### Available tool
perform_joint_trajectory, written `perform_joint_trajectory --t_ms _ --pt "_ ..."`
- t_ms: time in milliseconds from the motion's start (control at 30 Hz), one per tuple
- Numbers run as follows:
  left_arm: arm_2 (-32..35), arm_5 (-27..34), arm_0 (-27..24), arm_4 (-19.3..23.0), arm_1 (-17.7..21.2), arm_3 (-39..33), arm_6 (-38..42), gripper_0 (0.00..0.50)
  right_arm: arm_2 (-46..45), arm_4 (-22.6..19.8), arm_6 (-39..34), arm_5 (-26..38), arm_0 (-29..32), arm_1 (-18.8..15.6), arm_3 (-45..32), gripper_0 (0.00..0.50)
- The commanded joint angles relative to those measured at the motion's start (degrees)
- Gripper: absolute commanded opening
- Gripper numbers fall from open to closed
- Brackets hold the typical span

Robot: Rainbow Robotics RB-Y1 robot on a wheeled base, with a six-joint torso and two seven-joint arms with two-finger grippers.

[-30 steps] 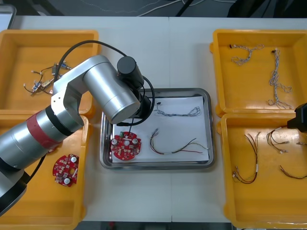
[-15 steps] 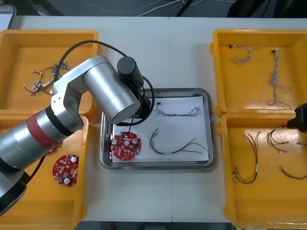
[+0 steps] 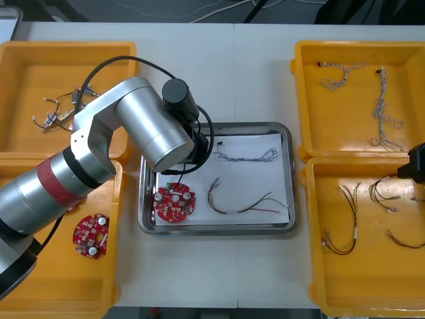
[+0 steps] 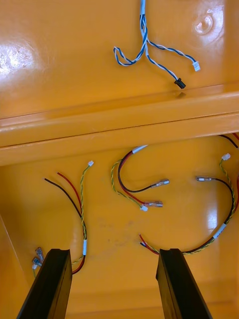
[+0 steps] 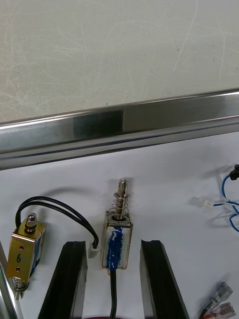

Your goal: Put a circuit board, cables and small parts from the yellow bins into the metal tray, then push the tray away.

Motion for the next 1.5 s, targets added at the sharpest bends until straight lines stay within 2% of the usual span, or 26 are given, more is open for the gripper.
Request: perform_joint_trajectory --t_ms 33,67,167,233,467,667,833,900,933,967,1000,1167,1300,1500 --pt "-0.87 -0.06 0.79 -0.44 0.03 -0.63 3.27 0.391 -1.80 -0.43 -2.41 0.17 0.57 -2.02 -1.79 0.500" --pt "-0.69 -0.06 0.79 -0.44 0.12 -0.72 3.18 0.419 -1.80 -0.43 -2.41 0.17 0.57 -2.02 -1.79 0.500" --pt "0.36 0.73 0.44 0.79 0.21 -0.81 2.75 0.461 -1.80 -0.43 -2.41 0.17 0.57 -2.02 -1.79 0.500" --pt "1.24 2.05 0.08 1.41 0.21 -1.16 2.39 0.467 -1.80 -0.43 -2.41 0.17 0.57 -2.02 -1.79 0.500" --pt "5.72 10.22 -2.03 5.10 0.30 -3.89 1.08 0.470 -1.80 -0.43 -2.41 0.17 0.57 -2.02 -1.79 0.500" --pt "10.12 14.97 -4.05 8.35 0.74 -4.59 -0.33 0.472 -1.80 -0.43 -2.41 0.17 0.57 -2.02 -1.79 0.500" --pt "14.16 18.57 -5.72 8.71 0.82 -4.50 -3.14 0.471 -1.80 -0.43 -2.41 0.17 0.57 -2.02 -1.79 0.500" --pt "15.92 20.15 -6.16 8.88 0.82 -4.50 -4.46 0.472 -1.36 -0.79 -2.32 0.17 1.09 -1.93 -1.61 0.500" --pt "17.24 21.21 -6.42 9.06 1.00 -4.50 -5.43 0.470 -1.18 -1.49 -2.23 0.17 0.74 -1.76 0.85 0.500" --pt "18.47 22.18 -6.60 9.32 1.09 -4.50 -6.31 0.471 -1.62 -3.69 -1.97 0.17 -0.84 -2.37 2.08 0.500" --pt "19.17 22.70 -6.68 9.41 1.26 -4.50 -6.75 0.470 -1.88 -4.04 -1.88 0.17 -0.84 -2.46 2.43 0.500" --pt "24.88 26.18 -7.12 10.90 3.20 -4.59 -11.23 0.470 -0.74 -3.42 -1.18 0.17 -1.45 -3.43 -1.35 0.500" --pt "28.66 26.18 -6.77 11.52 5.57 -4.59 -15.54 0.470 2.25 -2.02 -0.74 0.17 -2.51 -3.60 -3.99 0.500" --pt "32.09 26.18 -5.10 12.84 9.26 -4.77 -18.70 0.470 5.94 -2.98 0.40 0.17 -5.58 -3.60 -5.04 0.500"
